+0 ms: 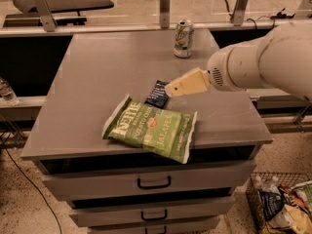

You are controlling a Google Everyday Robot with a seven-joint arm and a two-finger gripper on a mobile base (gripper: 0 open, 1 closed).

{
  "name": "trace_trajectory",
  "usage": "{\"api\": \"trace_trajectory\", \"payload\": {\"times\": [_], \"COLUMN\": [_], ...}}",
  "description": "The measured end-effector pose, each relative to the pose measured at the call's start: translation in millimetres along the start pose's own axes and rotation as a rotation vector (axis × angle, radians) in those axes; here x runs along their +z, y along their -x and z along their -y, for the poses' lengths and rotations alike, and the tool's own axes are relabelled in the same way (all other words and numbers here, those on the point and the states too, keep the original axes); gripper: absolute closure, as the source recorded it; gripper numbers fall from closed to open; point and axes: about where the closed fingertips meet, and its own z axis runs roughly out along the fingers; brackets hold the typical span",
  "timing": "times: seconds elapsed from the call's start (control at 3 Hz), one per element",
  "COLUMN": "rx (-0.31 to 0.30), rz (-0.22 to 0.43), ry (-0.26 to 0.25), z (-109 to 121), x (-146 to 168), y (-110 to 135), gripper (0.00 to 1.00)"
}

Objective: Move rxbar blueberry near green jalapeno chip bag

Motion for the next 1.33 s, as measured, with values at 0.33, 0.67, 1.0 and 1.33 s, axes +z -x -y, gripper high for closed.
{"api": "trace_trajectory", "payload": {"times": [0.33, 0.67, 1.0, 1.33], "rx": [0.05, 0.071, 0.006, -0.045], "rz": [-0.021, -0.019, 0.011, 0.071], "ry": [0.023, 0.117, 0.194, 0.177], "z": [25.7, 57.8, 87.0, 101.8], "x": [4.8, 13.8, 19.6, 3.1], "y": [-5.3, -7.0, 5.6, 38.7], "gripper": [0.0, 0.0, 0.0, 0.0]}}
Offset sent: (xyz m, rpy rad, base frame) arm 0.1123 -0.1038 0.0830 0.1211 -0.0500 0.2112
